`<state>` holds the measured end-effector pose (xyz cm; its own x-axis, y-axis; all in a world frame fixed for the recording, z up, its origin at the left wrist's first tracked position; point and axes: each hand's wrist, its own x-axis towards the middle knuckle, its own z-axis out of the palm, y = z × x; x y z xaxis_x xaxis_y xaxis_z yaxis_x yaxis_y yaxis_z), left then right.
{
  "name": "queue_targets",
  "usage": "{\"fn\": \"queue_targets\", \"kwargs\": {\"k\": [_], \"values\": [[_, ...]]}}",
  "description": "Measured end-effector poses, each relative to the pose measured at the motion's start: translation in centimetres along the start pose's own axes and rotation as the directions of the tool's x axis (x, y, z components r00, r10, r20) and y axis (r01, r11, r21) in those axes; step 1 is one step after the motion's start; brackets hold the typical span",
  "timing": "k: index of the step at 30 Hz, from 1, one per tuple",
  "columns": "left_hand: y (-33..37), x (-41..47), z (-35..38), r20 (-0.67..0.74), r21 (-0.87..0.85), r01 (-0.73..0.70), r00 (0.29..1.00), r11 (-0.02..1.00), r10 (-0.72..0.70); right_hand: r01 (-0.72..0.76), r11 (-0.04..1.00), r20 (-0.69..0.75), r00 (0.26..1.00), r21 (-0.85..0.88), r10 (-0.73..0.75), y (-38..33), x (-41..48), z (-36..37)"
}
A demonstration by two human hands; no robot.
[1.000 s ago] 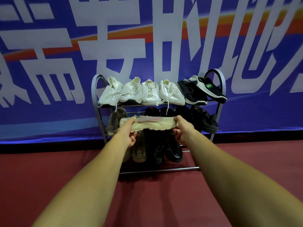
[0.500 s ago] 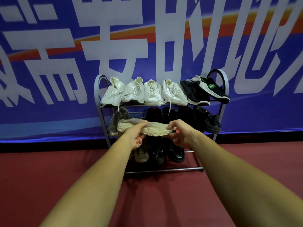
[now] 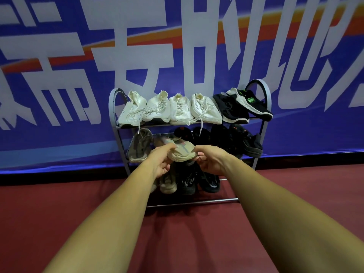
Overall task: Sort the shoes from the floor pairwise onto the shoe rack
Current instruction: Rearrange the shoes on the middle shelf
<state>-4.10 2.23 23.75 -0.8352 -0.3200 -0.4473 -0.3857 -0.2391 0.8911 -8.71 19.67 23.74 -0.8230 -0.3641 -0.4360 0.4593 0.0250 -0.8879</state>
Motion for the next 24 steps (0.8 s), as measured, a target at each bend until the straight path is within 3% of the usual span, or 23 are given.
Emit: {"fn": "queue_targets", "kwargs": {"k": [6,10,14,18,21,24], "values": [[0.2,-0.1,-0.4,0.033,0.013,-0.052,0.998,0.999,0.052,-0.045,0.996,0.064,0.997,-0.071,0.050,0.0,0.2,0.5],[0.5,-0.4,-1.6,0.091,0.072,0.036,0.995,0.997,-0.043,-0.037,0.994,0.086,0.995,-0.102,0.046,0.0,0.5,0.7],[0.8,-0.5,-2.2,0.034,0.039,0.009,0.999,0.999,-0.011,-0.015,0.992,0.132,0.991,-0.124,0.032,0.0,0.7,0.7],[0.9,-0.2,-2.1,0.032,0.047,-0.034,0.999,0.998,0.032,0.089,0.991,0.033,0.996,-0.099,-0.086,0.5,1.7,1.6],[0.9,0.3,-2.4,0.001,0.058,-0.056,0.998,0.997,0.056,0.138,0.969,-0.012,0.990,-0.203,-0.144,0.8,2.6,2.6],[0.9,1.0,-3.2,0.062,0.080,-0.035,0.998,0.996,0.030,0.140,0.959,-0.032,0.988,-0.247,-0.152,1.1,3.2,3.3]]}}
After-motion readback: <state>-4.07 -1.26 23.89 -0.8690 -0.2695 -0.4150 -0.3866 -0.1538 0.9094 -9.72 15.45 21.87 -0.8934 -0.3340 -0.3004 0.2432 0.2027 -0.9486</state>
